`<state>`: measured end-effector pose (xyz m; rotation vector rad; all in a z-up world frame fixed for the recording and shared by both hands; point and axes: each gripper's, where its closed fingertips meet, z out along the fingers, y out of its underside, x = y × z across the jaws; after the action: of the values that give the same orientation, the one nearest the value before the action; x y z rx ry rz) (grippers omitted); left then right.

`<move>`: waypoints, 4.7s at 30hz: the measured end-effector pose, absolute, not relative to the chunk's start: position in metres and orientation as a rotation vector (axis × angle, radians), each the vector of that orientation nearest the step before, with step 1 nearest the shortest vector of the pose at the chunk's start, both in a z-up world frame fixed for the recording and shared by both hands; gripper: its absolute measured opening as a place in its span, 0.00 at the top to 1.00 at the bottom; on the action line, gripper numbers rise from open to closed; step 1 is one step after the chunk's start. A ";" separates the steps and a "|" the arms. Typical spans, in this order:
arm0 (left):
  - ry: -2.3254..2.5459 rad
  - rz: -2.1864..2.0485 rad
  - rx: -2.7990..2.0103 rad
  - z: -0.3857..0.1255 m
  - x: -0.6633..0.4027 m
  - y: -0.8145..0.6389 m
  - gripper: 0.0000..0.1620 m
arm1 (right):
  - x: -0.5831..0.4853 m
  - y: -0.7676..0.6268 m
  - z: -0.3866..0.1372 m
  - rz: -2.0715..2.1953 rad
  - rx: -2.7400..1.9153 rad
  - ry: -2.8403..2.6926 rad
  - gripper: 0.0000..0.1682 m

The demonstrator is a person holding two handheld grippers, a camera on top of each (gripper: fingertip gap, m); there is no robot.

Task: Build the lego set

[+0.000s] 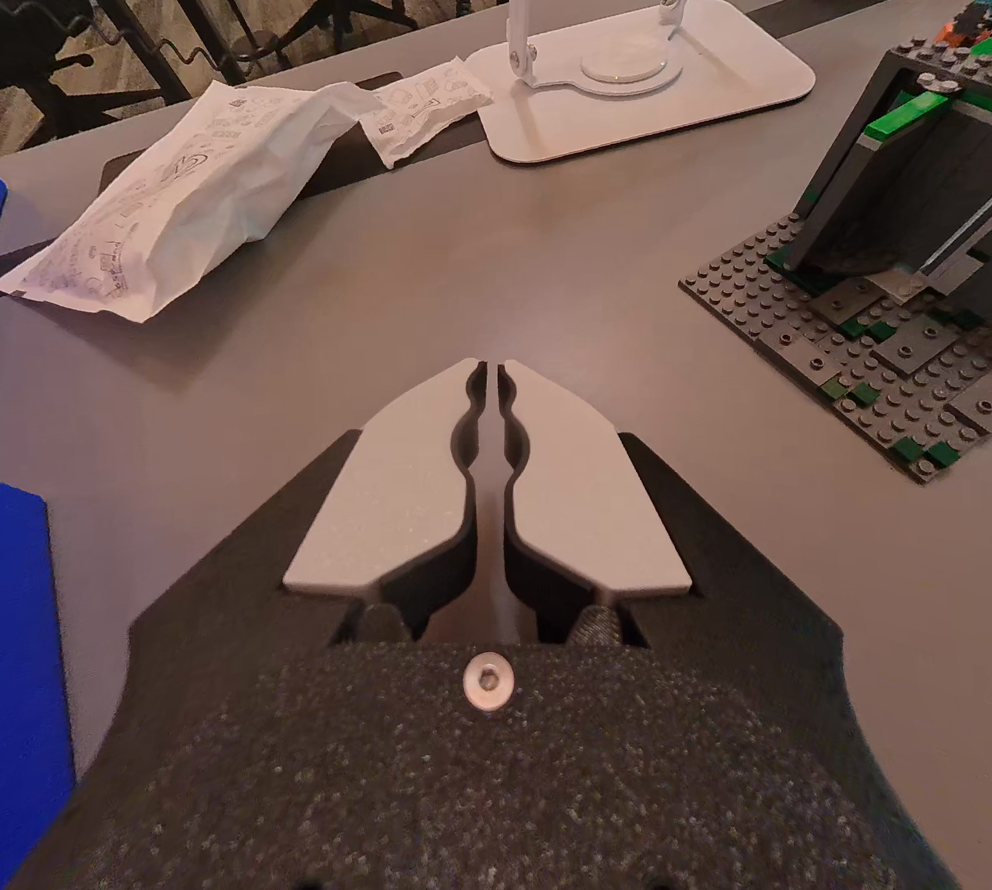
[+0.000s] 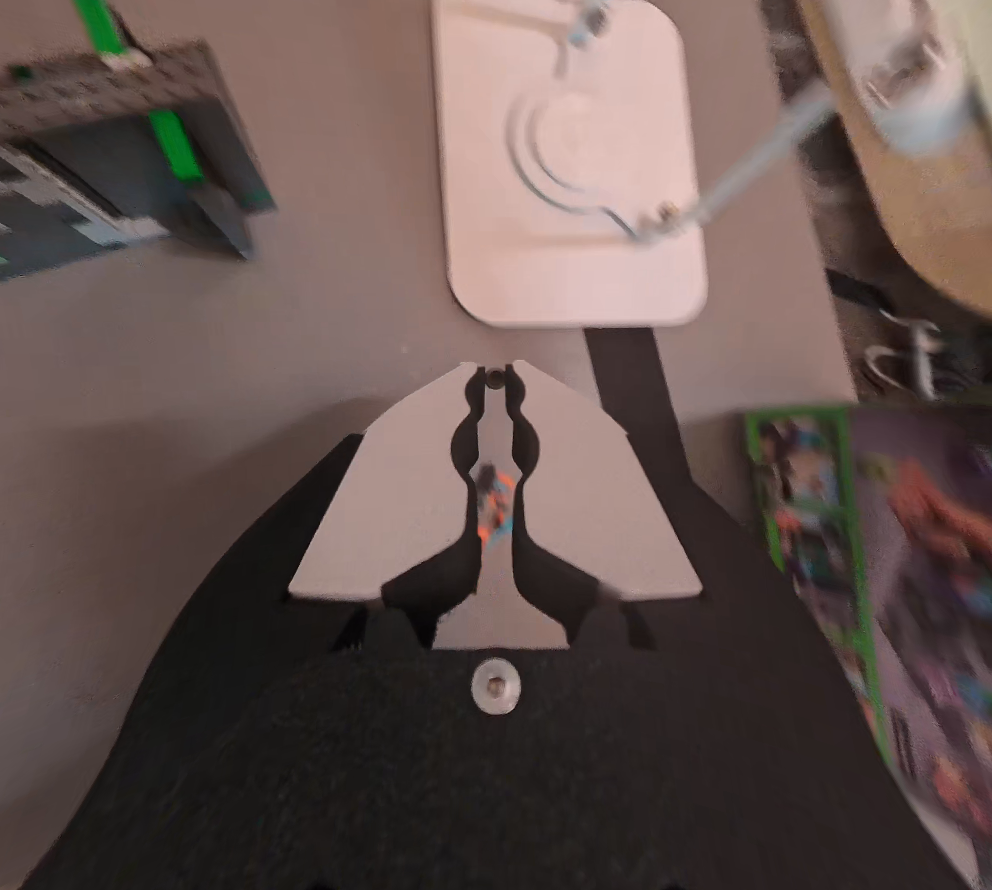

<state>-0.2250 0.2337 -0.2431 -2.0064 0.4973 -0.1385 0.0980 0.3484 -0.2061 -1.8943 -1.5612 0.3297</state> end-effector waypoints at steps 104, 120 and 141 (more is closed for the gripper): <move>0.646 -0.103 -2.033 -0.268 -0.208 0.224 1.00 | 0.329 0.343 -0.294 0.138 -2.571 -0.459 0.96; 0.648 -0.109 -2.020 -0.265 -0.207 0.224 1.00 | 0.314 0.355 -0.259 0.153 -2.490 -0.485 1.00; 0.666 -0.110 -2.031 -0.270 -0.207 0.223 1.00 | 0.375 0.380 -0.275 0.107 -2.567 -0.292 0.91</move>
<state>-0.2073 0.2228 -0.2699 -2.0311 0.6656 -0.1097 0.3751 0.3802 -0.2750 -2.5670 -0.2922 0.1065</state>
